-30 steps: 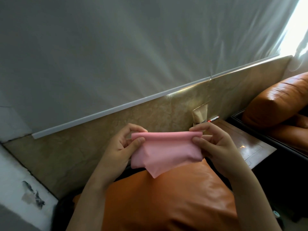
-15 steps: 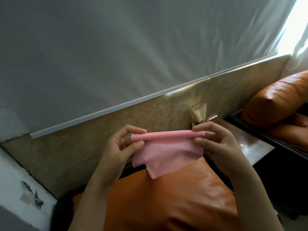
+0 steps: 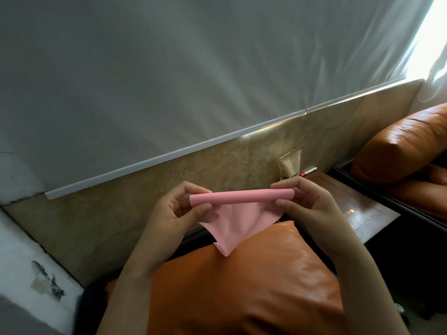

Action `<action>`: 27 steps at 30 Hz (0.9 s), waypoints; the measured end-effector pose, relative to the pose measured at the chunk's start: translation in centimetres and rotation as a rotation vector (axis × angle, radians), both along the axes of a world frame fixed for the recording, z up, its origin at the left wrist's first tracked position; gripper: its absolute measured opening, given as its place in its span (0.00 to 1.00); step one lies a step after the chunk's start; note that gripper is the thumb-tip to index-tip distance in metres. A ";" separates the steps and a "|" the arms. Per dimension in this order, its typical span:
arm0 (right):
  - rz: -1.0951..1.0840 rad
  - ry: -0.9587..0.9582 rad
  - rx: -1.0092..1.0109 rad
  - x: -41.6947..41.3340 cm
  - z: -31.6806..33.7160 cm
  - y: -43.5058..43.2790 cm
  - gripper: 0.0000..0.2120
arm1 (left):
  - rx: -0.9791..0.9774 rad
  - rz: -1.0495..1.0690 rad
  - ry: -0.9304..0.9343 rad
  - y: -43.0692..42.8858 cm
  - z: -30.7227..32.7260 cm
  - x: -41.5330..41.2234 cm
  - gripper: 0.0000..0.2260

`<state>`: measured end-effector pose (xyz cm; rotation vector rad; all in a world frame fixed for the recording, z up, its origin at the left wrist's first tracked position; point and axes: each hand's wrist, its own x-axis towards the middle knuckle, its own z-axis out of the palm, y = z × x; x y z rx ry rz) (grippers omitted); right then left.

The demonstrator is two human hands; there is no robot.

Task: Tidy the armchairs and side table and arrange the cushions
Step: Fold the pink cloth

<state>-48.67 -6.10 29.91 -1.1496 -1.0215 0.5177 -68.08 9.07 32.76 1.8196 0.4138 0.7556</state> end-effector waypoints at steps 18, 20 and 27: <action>0.061 0.061 0.039 -0.7 0.4 0.3 0.09 | -0.105 -0.039 -0.032 0.0 0.1 -0.2 0.09; 0.082 0.084 0.067 -0.8 0.6 0.3 0.12 | -0.117 -0.044 -0.047 0.0 0.1 -0.2 0.08; 0.113 0.111 0.046 -0.7 0.8 0.1 0.09 | -0.157 -0.085 -0.098 0.8 -0.5 -0.7 0.07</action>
